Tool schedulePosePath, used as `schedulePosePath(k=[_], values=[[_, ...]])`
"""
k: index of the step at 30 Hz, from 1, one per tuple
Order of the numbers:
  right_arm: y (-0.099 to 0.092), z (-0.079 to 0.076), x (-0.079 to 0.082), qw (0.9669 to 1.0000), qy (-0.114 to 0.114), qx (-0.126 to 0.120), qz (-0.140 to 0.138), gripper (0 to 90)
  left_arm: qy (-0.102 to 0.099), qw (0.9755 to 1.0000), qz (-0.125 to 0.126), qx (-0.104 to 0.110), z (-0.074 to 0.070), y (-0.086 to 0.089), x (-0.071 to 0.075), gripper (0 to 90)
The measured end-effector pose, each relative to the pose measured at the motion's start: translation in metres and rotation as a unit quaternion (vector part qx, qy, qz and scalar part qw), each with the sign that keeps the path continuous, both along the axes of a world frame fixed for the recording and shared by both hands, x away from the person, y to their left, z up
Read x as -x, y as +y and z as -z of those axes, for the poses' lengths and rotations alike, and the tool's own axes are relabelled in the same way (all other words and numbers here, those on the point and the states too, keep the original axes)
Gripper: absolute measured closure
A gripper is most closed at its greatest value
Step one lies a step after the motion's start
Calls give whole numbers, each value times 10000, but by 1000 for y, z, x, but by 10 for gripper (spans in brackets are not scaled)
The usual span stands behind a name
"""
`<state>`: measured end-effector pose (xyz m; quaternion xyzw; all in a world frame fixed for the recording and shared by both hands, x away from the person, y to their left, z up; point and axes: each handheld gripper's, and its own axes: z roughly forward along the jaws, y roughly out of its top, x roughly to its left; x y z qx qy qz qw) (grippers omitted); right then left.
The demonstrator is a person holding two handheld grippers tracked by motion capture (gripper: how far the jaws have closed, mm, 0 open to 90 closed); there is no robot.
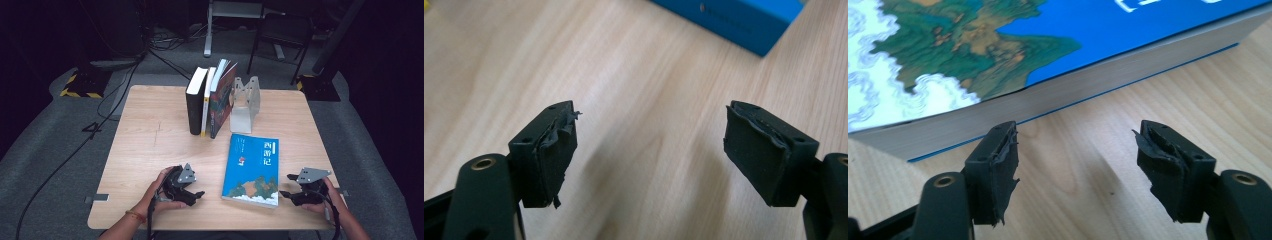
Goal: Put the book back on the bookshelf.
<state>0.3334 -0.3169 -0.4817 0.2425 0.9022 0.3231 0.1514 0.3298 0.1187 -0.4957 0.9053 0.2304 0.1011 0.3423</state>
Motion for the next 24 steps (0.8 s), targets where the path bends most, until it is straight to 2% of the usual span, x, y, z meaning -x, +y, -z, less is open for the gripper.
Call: schedulePosePath(k=[1, 6, 7, 17, 24], values=[[2, 0, 2, 9999, 67, -51, -114, 324, 6, 10000, -24, -1, 3, 1, 0, 219], [8, 2, 5, 9992, 169, 25, -355, 297, 17, 9999, 2, 132, 5, 5, -1, 216], [9, 2, 5, 9991, 182, 11, -391, 299, 77, 9996, 25, 267, 8, 8, -4, 210], [8, -1, 6, 9991, 30, -47, -420, 285, 77, 9995, 108, 275, 9, 7, -6, 190], [5, -7, 6, 9991, -52, -279, -309, 284, 72, 9996, 113, 260, 8, 6, -7, 185]])
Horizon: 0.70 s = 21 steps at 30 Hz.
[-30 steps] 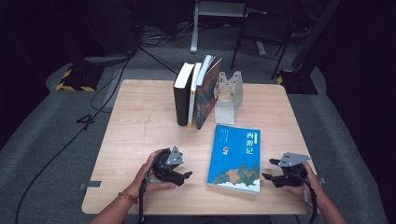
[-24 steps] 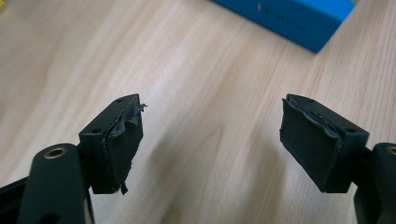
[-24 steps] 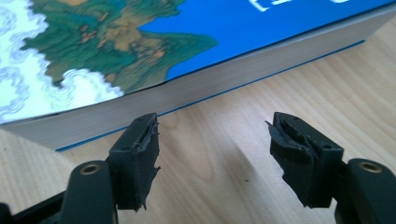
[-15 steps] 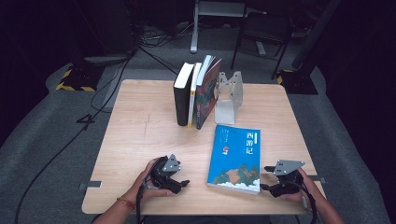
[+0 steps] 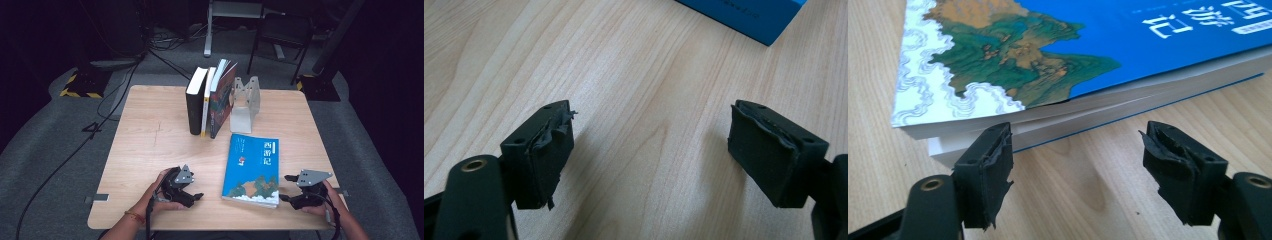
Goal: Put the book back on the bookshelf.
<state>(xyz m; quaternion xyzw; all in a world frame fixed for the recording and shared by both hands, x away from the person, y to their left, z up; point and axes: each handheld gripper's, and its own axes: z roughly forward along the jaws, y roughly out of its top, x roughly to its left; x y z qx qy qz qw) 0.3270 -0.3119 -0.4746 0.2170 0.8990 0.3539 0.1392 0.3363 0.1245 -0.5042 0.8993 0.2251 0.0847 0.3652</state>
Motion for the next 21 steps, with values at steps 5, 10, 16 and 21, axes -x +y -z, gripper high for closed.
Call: schedulePosePath(k=[5, 10, 16, 21], values=[[-2, -7, -1, 9993, -156, -302, 178, 285, 91, 9998, -89, -156, -3, -6, 1, 181], [-2, -13, -1, 9981, -235, -515, 262, 291, 143, 9998, -61, -128, -6, -9, 3, 208], [1, -9, -3, 9994, -259, -121, 201, 291, 91, 9998, 97, -137, -8, -20, 7, 208], [-2, 3, -5, 9997, -34, 194, 144, 305, 91, 9998, 127, -128, -9, -23, 9, 210]])
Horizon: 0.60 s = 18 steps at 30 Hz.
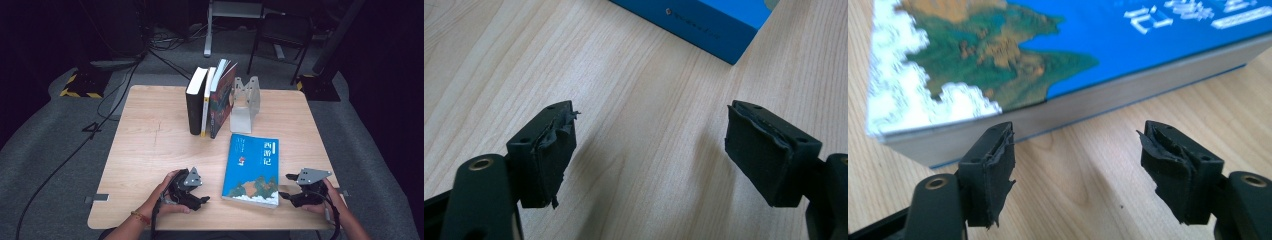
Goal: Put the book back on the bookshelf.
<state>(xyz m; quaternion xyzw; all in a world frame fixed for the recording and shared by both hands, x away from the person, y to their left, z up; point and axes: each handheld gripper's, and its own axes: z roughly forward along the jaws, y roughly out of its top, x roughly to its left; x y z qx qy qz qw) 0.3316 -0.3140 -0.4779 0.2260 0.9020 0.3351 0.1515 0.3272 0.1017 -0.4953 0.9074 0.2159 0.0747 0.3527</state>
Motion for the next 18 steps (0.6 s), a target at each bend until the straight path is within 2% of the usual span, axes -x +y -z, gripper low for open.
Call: schedulePosePath(k=[4, 7, 8, 11, 14, 16, 18], values=[[3, 7, -2, 9998, 137, 157, -50, 306, 1, 9999, 100, 139, -3, -6, 4, 210], [6, 9, -2, 9995, 168, 244, -110, 298, -38, 9997, 191, 147, -5, -12, 6, 205], [8, 9, -2, 9995, 173, 243, -134, 296, -38, 9997, 201, 165, -5, -16, 7, 204], [6, 9, -2, 9997, 162, 153, -114, 289, -22, 9994, 356, -38, 1, -27, 6, 197], [6, 6, -1, 9998, 108, 131, -132, 288, 18, 9993, 379, -60, 4, -31, 4, 197], [4, 5, -1, 9999, 98, 37, -121, 288, 84, 9991, 409, 22, 4, -37, 3, 191], [4, 4, -1, 9999, 92, -8, -120, 289, 35, 9989, 457, -9, 5, -41, 3, 188]])
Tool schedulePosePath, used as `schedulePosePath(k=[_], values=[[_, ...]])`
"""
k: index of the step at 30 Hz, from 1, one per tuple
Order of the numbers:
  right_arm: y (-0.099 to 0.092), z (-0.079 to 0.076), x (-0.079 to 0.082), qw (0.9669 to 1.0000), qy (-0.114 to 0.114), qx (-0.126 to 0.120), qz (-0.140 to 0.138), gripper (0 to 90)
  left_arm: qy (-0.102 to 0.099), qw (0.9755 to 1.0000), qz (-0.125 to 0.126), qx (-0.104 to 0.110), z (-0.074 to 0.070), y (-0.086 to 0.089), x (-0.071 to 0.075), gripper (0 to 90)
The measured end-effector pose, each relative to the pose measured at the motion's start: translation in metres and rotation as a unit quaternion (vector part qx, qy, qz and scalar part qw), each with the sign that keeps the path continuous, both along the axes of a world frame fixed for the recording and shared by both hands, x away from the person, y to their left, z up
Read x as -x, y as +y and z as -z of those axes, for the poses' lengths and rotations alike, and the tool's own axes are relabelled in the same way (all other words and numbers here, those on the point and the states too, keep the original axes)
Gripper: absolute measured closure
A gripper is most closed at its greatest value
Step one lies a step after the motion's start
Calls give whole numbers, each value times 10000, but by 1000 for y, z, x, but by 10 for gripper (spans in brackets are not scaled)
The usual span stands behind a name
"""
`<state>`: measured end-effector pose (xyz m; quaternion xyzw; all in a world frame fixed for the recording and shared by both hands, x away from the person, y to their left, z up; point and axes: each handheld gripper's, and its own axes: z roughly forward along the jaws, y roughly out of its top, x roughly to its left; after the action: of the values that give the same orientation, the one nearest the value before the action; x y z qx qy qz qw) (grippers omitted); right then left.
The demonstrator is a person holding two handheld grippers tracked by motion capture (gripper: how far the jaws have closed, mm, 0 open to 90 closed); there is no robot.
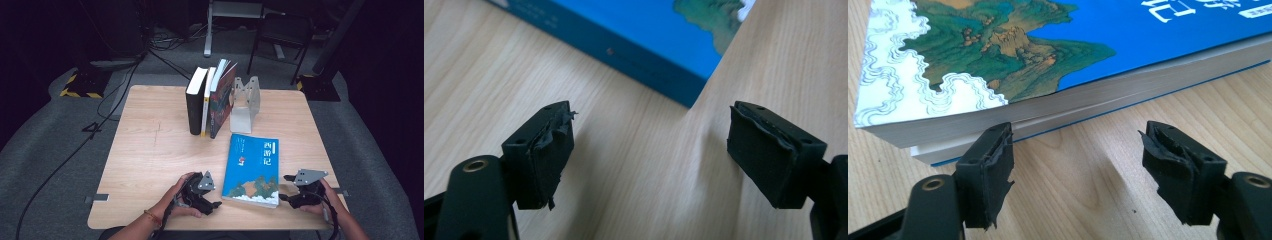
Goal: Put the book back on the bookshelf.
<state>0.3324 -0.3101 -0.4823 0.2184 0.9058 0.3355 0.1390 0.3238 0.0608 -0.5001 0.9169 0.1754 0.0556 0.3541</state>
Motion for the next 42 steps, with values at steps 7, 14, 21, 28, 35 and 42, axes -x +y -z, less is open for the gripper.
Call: schedulePosePath(k=[7, 14, 21, 28, 35, 42], values=[[-3, -1, -1, 9999, -32, -126, -4, 307, -66, 10000, 18, -16, 1, -14, 0, 173], [-4, 1, -4, 9999, 33, -158, 33, 303, -92, 9998, -164, 45, 3, -14, -10, 153], [-4, 1, -6, 9999, 50, -152, 13, 297, -73, 10000, -59, 31, 2, -10, -14, 151], [5, -2, -3, 9997, -40, -234, -56, 319, -90, 9997, -226, -54, 1, 1, -21, 150], [17, 0, -5, 9998, -16, -113, -173, 302, -11, 9991, -409, -52, 1, 12, -30, 148], [22, -3, -5, 9996, -163, -219, -51, 300, -59, 9988, -482, -71, 0, 15, -32, 150]])
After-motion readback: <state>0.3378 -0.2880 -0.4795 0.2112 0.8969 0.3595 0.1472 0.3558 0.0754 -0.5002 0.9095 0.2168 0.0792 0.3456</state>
